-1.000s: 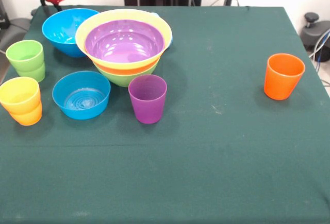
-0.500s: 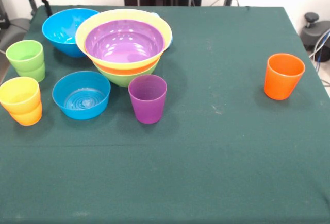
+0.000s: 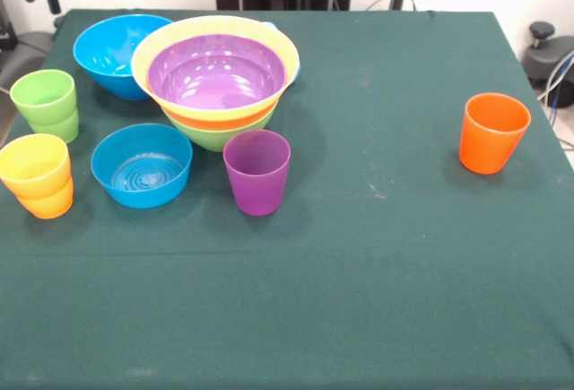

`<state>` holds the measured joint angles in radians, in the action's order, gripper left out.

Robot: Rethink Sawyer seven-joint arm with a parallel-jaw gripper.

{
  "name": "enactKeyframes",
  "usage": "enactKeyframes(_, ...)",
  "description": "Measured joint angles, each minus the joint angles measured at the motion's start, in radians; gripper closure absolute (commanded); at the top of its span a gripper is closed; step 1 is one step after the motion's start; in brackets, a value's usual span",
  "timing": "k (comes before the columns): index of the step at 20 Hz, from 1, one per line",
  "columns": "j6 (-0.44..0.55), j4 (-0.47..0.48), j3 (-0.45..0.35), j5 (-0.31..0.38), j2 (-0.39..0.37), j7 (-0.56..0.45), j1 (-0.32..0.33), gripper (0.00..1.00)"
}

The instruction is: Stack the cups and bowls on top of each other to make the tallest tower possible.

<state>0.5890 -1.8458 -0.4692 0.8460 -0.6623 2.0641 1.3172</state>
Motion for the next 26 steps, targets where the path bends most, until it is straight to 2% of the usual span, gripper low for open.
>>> enactKeyframes(9,0.000,-0.011,-0.006,-0.003,-0.019,0.000,-0.016,0.00)
enactKeyframes(26,0.000,-0.045,-0.006,-0.004,-0.018,0.000,-0.094,0.00)
